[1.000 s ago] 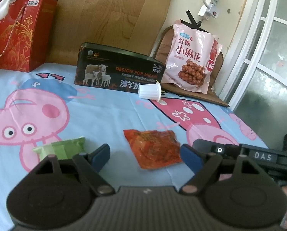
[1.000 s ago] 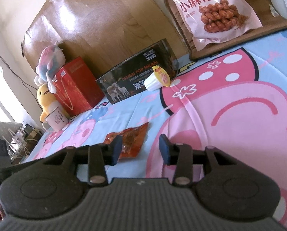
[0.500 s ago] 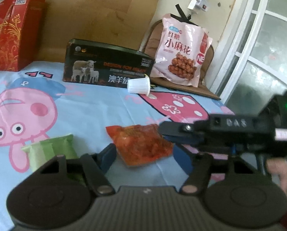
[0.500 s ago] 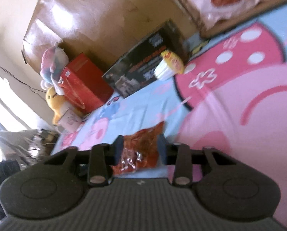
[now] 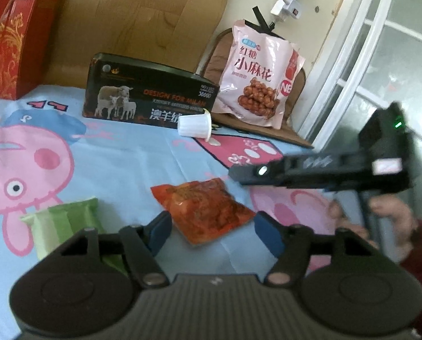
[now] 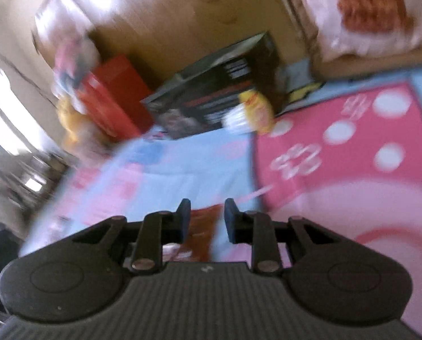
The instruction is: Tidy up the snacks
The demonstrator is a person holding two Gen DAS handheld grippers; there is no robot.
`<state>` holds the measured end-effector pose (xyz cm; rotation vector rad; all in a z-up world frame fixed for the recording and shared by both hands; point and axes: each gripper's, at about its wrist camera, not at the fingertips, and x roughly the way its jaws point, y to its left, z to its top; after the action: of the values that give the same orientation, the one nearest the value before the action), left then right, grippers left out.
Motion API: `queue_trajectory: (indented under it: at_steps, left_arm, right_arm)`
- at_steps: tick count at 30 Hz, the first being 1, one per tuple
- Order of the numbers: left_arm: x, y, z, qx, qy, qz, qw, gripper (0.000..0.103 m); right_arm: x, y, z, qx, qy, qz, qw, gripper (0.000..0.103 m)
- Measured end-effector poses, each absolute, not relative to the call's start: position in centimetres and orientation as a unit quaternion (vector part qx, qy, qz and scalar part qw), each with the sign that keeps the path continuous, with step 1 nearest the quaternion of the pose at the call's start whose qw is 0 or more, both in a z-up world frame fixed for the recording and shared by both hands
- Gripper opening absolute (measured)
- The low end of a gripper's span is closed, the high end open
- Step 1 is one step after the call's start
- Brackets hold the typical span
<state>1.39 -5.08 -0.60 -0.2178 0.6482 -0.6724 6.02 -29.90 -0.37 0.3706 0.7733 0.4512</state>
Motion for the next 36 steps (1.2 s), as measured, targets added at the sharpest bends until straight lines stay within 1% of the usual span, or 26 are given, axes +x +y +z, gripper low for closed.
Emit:
queue_trajectory:
  at_steps: [1,4,6,7,8,9,10,12,16,19,21,23,25,28,30,31,32,34,36]
  left_arm:
    - [1.5,-5.0,-0.6,-0.110,0.314,-0.325,0.885,0.069]
    - [1.8,-5.3,-0.3,-0.130,0.326,-0.342,0.872,0.078]
    - [2.5,-5.3,-0.1,-0.176,0.340,-0.370,0.846,0.076]
    - [3.5,-5.2,-0.5,-0.221,0.363,-0.398,0.813,0.074]
    - [4.4,-5.2,-1.1,-0.266,0.385,-0.416,0.780,0.078]
    - [5.1,-5.1,-1.7,-0.299,0.397,-0.413,0.763,0.078]
    - [5.7,-5.0,-2.0,-0.316,0.402,-0.404,0.759,0.076]
    - [6.5,-4.7,-2.3,-0.330,0.409,-0.381,0.761,0.073]
    - [6.6,-3.3,-1.5,-0.349,0.424,-0.337,0.765,0.073]
    - [6.0,-2.6,-0.5,-0.347,0.453,-0.295,0.766,0.073]
    - [5.8,-3.2,0.0,-0.326,0.490,-0.248,0.769,0.073]
    - [6.1,-4.0,0.0,-0.318,0.515,-0.215,0.766,0.077]
    - [6.5,-4.6,0.2,-0.319,0.514,-0.207,0.769,0.079]
    - [7.6,-5.2,-0.2,-0.331,0.506,-0.209,0.769,0.078]
    - [8.0,-5.6,-0.1,-0.332,0.509,-0.209,0.766,0.071]
    - [8.2,-6.0,-0.2,-0.327,0.512,-0.211,0.766,0.056]
    - [8.2,-6.3,-0.4,-0.327,0.519,-0.217,0.759,0.044]
    - [8.5,-6.6,-0.8,-0.334,0.518,-0.223,0.755,0.043]
    - [8.4,-6.5,-0.7,-0.323,0.508,-0.216,0.768,0.037]
  right_arm:
    - [5.9,-30.1,-0.7,0.187,0.364,0.224,0.884,0.028]
    - [5.1,-30.6,-1.8,0.221,0.342,0.237,0.882,0.029]
    - [4.5,-30.3,-2.0,0.211,0.328,0.238,0.890,0.028]
    - [4.2,-29.9,-1.8,0.196,0.325,0.236,0.895,0.028]
    - [4.0,-29.5,-1.8,0.182,0.320,0.233,0.900,0.028]
    - [4.0,-29.4,-1.8,0.176,0.318,0.226,0.904,0.026]
    - [4.2,-29.4,-1.8,0.179,0.318,0.226,0.903,0.026]
    - [4.4,-29.8,-1.9,0.188,0.318,0.228,0.901,0.026]
    - [4.8,-30.4,-2.1,0.211,0.324,0.233,0.892,0.026]
    - [5.1,-31.3,-2.5,0.249,0.333,0.239,0.878,0.027]
    - [5.2,-31.7,-2.6,0.267,0.335,0.240,0.871,0.028]
    - [5.0,-31.9,-2.6,0.276,0.333,0.239,0.869,0.030]
    - [4.8,-32.0,-2.5,0.280,0.328,0.239,0.870,0.038]
    - [4.7,-32.2,-2.5,0.283,0.325,0.240,0.870,0.041]
    - [4.7,-32.2,-2.5,0.284,0.324,0.241,0.870,0.041]
    - [4.7,-32.2,-2.5,0.282,0.325,0.243,0.869,0.042]
    - [4.7,-32.2,-2.5,0.280,0.325,0.245,0.870,0.042]
    - [4.6,-32.0,-2.3,0.269,0.320,0.240,0.876,0.043]
    - [4.7,-32.0,-2.4,0.267,0.321,0.240,0.876,0.043]
